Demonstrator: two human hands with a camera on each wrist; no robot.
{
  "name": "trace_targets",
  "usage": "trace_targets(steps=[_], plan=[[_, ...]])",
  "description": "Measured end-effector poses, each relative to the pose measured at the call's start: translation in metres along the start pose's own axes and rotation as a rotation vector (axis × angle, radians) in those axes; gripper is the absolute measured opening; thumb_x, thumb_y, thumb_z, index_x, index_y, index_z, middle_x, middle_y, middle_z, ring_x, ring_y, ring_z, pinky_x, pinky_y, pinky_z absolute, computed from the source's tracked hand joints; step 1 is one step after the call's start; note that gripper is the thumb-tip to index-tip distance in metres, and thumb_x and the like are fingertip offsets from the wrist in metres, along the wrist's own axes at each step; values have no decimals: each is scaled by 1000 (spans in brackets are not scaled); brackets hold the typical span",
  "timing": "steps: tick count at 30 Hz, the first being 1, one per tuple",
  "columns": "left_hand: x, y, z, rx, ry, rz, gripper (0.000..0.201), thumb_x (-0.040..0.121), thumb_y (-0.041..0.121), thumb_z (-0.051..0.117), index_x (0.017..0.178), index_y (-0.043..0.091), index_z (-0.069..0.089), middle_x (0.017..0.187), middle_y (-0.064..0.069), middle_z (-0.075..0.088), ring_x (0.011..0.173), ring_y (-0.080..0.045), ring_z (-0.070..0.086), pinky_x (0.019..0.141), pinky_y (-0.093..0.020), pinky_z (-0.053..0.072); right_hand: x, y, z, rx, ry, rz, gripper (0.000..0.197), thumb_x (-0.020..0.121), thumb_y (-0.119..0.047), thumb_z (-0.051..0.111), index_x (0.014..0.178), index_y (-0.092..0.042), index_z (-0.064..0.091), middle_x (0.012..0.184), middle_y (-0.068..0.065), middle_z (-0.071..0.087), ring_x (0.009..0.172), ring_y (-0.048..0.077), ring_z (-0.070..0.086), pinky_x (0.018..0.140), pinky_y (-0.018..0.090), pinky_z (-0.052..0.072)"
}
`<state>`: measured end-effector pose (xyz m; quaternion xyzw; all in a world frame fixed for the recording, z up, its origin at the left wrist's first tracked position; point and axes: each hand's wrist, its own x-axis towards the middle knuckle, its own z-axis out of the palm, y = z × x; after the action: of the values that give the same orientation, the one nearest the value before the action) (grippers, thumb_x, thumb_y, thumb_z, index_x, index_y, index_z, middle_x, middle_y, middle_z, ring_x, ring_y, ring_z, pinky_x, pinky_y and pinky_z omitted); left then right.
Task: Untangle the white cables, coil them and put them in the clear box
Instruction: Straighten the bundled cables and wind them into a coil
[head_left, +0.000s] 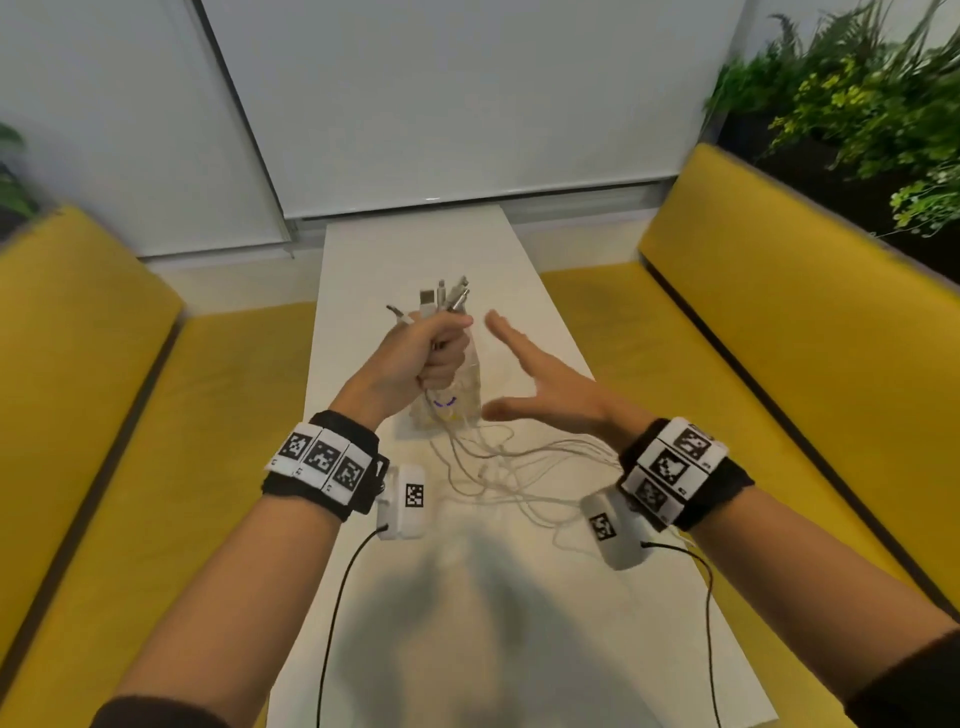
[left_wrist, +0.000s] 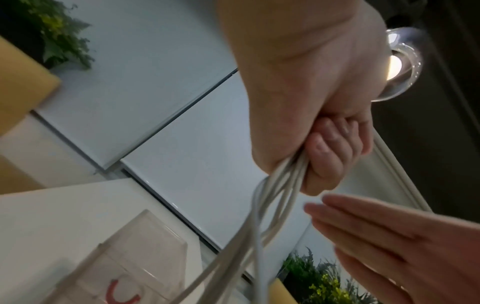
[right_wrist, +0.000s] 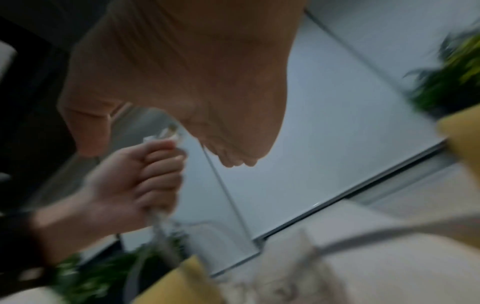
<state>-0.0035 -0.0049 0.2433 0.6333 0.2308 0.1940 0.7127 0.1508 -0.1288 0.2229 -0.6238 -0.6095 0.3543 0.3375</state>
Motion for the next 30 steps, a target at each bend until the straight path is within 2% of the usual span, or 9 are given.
trace_targets(steps=[4, 9, 11, 14, 16, 19, 23, 27, 30], plan=[[-4, 5, 11, -138, -15, 26, 44, 100, 21, 47, 59, 18, 31, 47, 2, 24, 35, -10, 17, 40, -29, 10, 23, -23, 41, 405, 82, -139, 80, 80, -9, 76, 144, -14, 30, 143, 9, 48, 134, 15, 48, 112, 35, 42], [-12, 9, 16, -65, 147, 107, 49, 99, 19, 58, 57, 13, 35, 46, -2, 27, 39, -15, 29, 42, -25, 32, 32, -26, 67, 649, 85, -44, 47, 87, -6, 53, 130, -14, 34, 102, 35, 54, 85, 49, 57, 79, 54, 52], [-14, 11, 11, -73, 174, 133, 46, 96, 20, 65, 57, 13, 41, 47, -3, 32, 43, -19, 37, 47, -27, 39, 29, -28, 70, 579, 45, -39, 29, 95, -17, 47, 123, -14, 37, 74, 15, 46, 59, 18, 48, 61, 36, 44], [-13, 12, 3, -243, 168, 146, 31, 92, 22, 72, 69, 15, 53, 46, 0, 34, 40, -14, 34, 44, -27, 33, 29, -26, 72, 490, 59, -48, 31, 103, -34, 43, 117, -6, 42, 67, -3, 39, 54, 3, 36, 53, 23, 34], [-11, 14, 3, -324, 123, 177, 19, 91, 25, 72, 82, 19, 57, 47, 3, 34, 38, -10, 29, 41, -24, 27, 28, -27, 74, 386, 124, -86, 25, 105, -33, 39, 92, -13, 47, 64, -5, 39, 50, 1, 35, 51, 20, 33], [-9, 17, 6, -386, 26, 167, 34, 87, 41, 70, 76, 18, 46, 48, 5, 30, 41, -8, 24, 42, -23, 18, 28, -22, 81, 237, 256, -130, 33, 107, -28, 35, 75, -20, 40, 61, -6, 40, 49, 3, 36, 54, 22, 31], [-7, 16, 6, -369, 42, 145, 51, 99, 40, 57, 63, 15, 32, 45, 2, 28, 39, -9, 27, 39, -21, 24, 25, -15, 82, 107, 294, -223, 29, 107, -20, 31, 80, -22, 40, 59, -7, 40, 48, 5, 38, 52, 16, 30], [-9, 15, 9, -399, 25, 157, 52, 97, 44, 56, 61, 16, 33, 45, 4, 28, 37, -7, 24, 38, -21, 18, 20, -9, 78, 77, 260, -259, 25, 108, -16, 29, 107, 2, 47, 62, -9, 39, 52, 3, 43, 54, 12, 33], [-14, 15, 10, -383, -39, 165, 51, 94, 47, 56, 59, 17, 35, 46, 5, 30, 38, -7, 24, 40, -22, 17, 16, -2, 70, 6, 205, -281, 21, 107, -17, 32, 94, -7, 45, 65, -9, 42, 56, 2, 45, 56, 13, 33]])
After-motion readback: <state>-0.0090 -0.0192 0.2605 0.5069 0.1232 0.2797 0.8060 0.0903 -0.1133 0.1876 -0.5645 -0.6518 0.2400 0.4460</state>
